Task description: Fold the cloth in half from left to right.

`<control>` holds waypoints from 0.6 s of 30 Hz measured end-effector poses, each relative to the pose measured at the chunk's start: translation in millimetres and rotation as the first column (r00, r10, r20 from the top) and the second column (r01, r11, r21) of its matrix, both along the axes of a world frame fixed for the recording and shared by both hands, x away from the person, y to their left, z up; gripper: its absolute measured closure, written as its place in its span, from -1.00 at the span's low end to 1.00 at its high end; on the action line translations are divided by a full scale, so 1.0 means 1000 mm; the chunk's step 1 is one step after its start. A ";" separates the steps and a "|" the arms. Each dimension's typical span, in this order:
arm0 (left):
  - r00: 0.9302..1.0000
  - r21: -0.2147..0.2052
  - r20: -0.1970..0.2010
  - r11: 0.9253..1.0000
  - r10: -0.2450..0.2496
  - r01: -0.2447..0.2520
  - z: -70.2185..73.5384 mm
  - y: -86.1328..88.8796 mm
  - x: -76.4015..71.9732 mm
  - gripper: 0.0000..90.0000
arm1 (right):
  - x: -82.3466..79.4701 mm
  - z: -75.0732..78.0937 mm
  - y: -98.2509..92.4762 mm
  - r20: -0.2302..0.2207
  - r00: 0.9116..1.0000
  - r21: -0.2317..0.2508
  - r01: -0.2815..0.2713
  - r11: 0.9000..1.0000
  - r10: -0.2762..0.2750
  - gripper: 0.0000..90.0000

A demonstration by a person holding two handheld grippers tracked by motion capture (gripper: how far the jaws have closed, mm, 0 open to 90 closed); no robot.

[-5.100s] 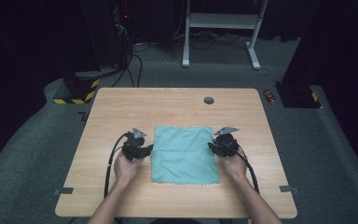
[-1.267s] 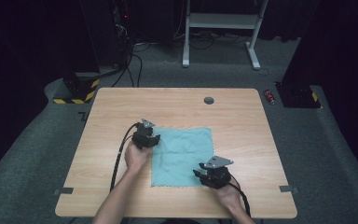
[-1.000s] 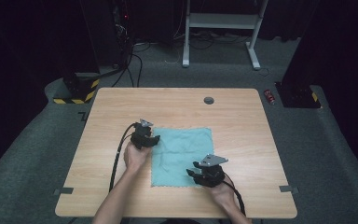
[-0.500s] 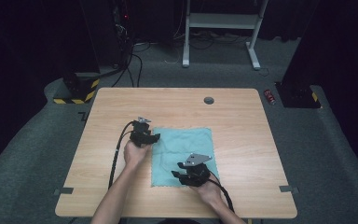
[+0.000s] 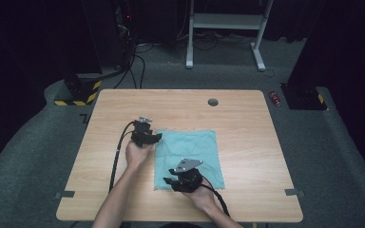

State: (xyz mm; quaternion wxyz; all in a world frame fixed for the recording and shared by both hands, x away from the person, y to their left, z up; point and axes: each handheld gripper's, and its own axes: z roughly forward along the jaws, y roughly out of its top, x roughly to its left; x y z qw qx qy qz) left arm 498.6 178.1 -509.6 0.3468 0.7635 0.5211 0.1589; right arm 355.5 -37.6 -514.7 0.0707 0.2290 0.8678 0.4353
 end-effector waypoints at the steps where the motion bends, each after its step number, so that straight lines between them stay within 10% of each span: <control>1: 1.000 -0.009 0.011 1.000 0.007 -0.007 0.000 -0.001 0.001 0.07 | -0.001 0.000 0.002 0.000 1.000 -0.005 -0.007 1.000 0.007 0.30; 18: 1.000 0.037 -0.001 0.999 0.003 -0.003 -0.005 -0.009 0.010 0.17 | -0.019 -0.004 0.045 0.020 0.994 -0.058 -0.109 0.992 0.111 0.42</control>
